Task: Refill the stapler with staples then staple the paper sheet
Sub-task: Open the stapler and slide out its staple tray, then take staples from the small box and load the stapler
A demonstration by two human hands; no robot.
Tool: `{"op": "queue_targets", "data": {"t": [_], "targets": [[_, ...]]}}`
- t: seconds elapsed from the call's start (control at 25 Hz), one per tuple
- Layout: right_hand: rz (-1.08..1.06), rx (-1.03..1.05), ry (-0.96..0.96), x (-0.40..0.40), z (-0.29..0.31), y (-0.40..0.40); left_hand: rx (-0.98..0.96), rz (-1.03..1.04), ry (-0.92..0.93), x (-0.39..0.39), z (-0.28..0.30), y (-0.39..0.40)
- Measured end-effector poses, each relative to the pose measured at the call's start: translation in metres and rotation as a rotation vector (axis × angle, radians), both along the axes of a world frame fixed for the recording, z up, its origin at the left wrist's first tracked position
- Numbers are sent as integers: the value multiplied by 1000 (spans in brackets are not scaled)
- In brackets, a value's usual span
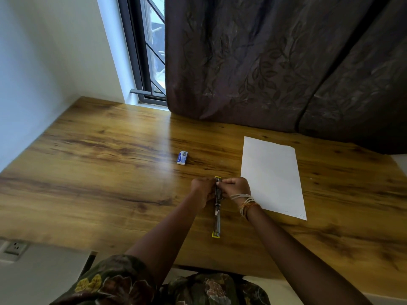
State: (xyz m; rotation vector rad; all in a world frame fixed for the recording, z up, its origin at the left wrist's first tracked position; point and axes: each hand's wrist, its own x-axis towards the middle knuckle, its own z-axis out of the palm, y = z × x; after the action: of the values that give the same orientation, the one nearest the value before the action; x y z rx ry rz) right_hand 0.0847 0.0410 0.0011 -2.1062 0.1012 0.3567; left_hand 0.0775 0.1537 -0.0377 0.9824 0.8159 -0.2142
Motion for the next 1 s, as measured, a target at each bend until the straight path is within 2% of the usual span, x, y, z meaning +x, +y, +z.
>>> {"op": "queue_targets", "data": {"t": [0.12, 0.2, 0.24, 0.36, 0.44, 0.6, 0.64, 0.72, 0.76, 0.84, 0.92, 1.0], "targets": [[-25, -65, 28, 7, 3, 5, -55, 13, 32, 0, 7, 0], [-95, 5, 114, 11, 3, 6, -83, 4, 13, -1, 11, 3], [-163, 137, 183, 13, 2, 6, -95, -12, -14, -4, 14, 4], [-342, 718, 426, 14, 0, 6, -44, -133, -116, -13, 23, 7], [-397, 967, 536, 13, -1, 6, 196, -285, -170, -16, 36, 8], [-454, 1259, 544, 7, -5, 6, 1135, -569, -380, -16, 53, 0], [-449, 1310, 560, 4, -5, 6, 1291, -580, -463, -17, 54, -4], [-426, 1343, 613, 3, -3, 9, 1460, -548, -621, -20, 52, -12], [-418, 1336, 620, 3, -2, 10, 1468, -504, -649, -20, 50, -14], [-435, 1322, 613, 5, 0, 12, 1344, -343, -593, -17, 46, -13], [-447, 1320, 620, 8, 1, 11, 1011, -138, -408, -9, 43, -9], [-409, 1359, 651, 11, -1, 7, 539, 21, -256, -3, 40, -1]]}}
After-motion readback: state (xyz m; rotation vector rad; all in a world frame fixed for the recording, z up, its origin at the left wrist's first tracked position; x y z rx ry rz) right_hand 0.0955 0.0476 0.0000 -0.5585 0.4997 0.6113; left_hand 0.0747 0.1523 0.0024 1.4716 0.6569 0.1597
